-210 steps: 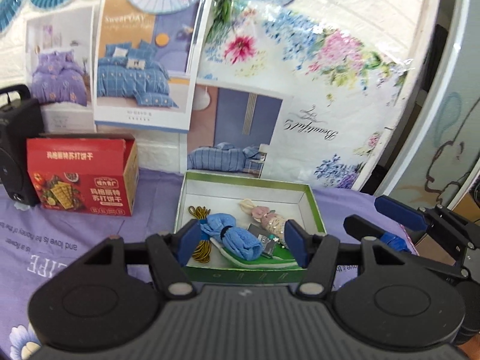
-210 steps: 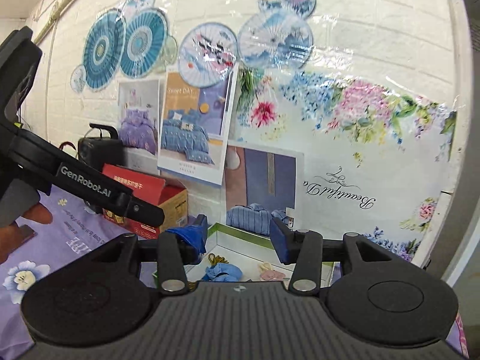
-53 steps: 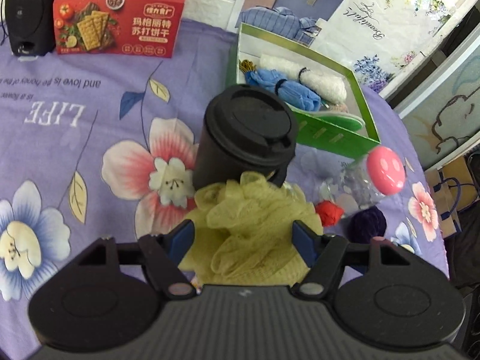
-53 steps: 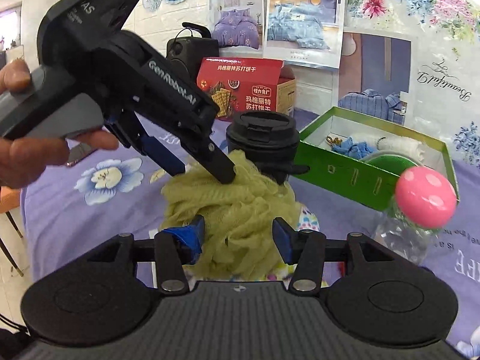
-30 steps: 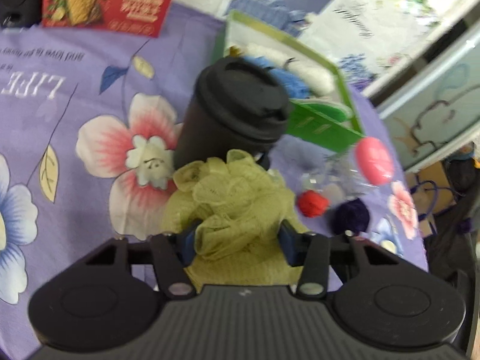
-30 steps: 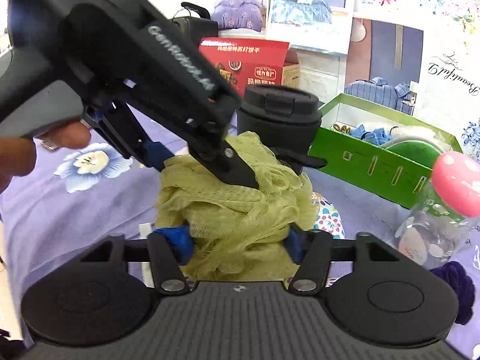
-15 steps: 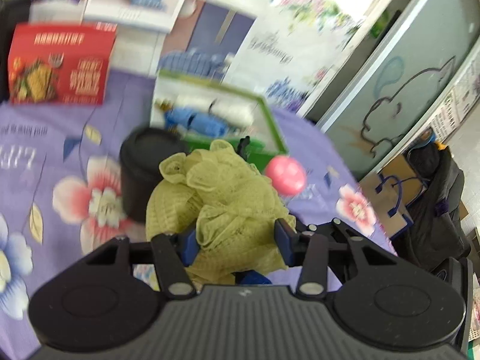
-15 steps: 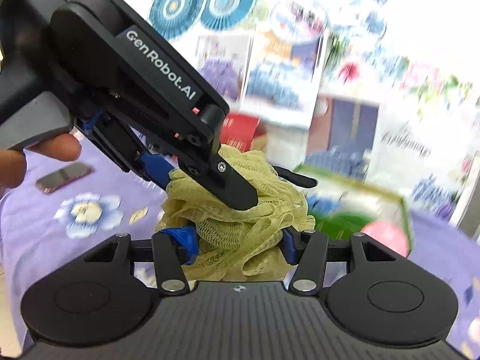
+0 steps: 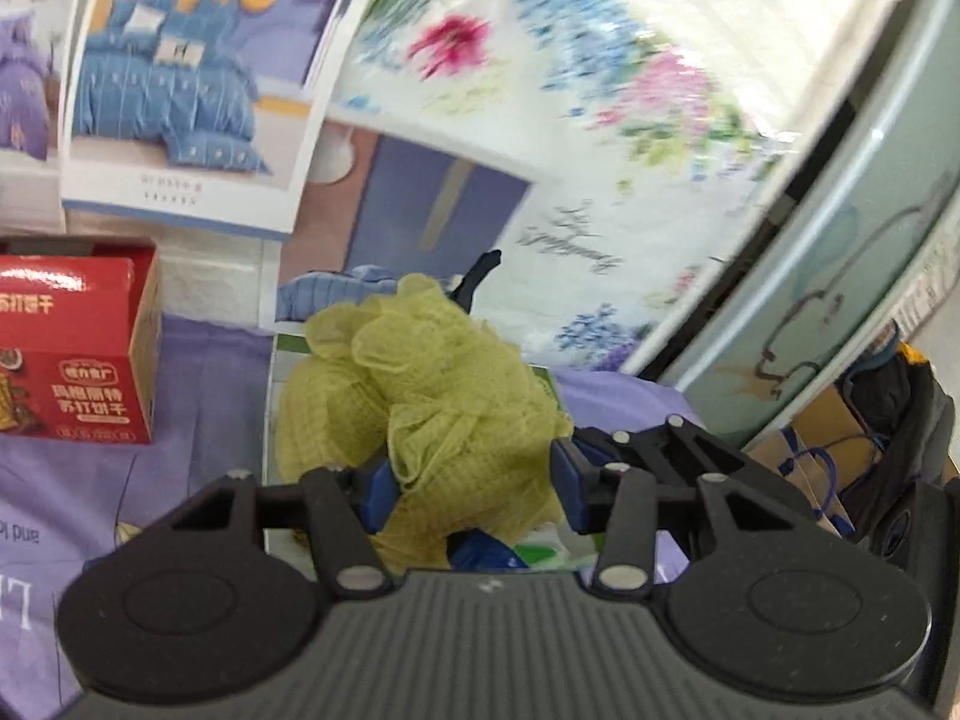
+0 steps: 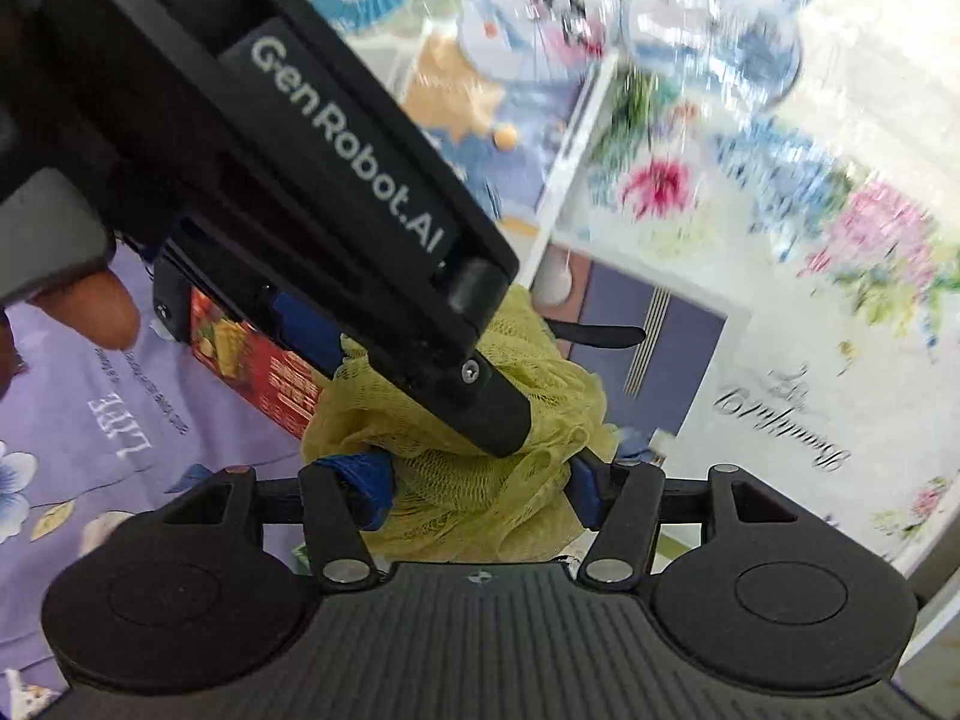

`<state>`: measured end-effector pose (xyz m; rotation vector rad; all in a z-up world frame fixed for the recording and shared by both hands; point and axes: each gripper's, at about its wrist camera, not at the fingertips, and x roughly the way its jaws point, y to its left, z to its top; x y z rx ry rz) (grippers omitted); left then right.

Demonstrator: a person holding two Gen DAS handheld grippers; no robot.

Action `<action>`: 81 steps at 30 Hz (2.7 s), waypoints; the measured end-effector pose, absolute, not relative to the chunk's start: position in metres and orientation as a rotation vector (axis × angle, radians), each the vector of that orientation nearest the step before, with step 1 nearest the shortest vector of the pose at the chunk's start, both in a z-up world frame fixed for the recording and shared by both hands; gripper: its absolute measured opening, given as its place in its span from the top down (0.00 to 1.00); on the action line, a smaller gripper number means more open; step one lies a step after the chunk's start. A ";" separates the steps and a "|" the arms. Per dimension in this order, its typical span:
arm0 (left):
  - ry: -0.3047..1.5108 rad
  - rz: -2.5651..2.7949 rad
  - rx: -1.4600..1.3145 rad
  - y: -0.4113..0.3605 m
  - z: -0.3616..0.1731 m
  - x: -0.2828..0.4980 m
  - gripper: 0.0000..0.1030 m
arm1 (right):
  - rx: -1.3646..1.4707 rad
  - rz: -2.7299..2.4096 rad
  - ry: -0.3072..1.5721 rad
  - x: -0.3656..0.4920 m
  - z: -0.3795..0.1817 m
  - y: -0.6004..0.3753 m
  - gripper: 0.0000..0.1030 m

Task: Organize soft objects
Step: 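Drop the green puff into the box from both tools, then move both tools toward the floral oven mitt, then grasp the floral oven mitt with the left tool while the right tool grasps it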

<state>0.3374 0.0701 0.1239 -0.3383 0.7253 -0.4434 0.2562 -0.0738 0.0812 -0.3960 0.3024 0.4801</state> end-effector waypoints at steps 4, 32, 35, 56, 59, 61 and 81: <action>0.779 -0.346 -0.377 0.079 0.101 0.379 0.26 | -0.300 0.476 0.442 0.300 0.070 -0.085 0.57; 0.731 -0.438 -0.062 0.035 0.069 0.131 0.10 | -0.090 0.227 0.432 0.087 0.038 -0.212 0.54; 0.790 -0.404 0.046 0.035 0.033 0.107 0.10 | -0.024 0.266 0.509 0.061 0.006 -0.216 0.54; 0.979 -0.656 0.159 0.081 -0.044 0.147 0.10 | 0.173 0.251 0.750 0.091 -0.064 -0.134 0.53; 1.001 -0.655 0.176 0.080 -0.057 0.153 0.10 | 0.157 0.238 0.761 0.102 -0.070 -0.121 0.52; 1.006 -0.660 0.178 0.080 -0.062 0.154 0.10 | 0.133 0.237 0.751 0.107 -0.070 -0.113 0.50; 0.975 -0.619 0.211 0.076 -0.064 0.147 0.10 | 0.031 0.225 0.707 0.110 -0.077 -0.097 0.44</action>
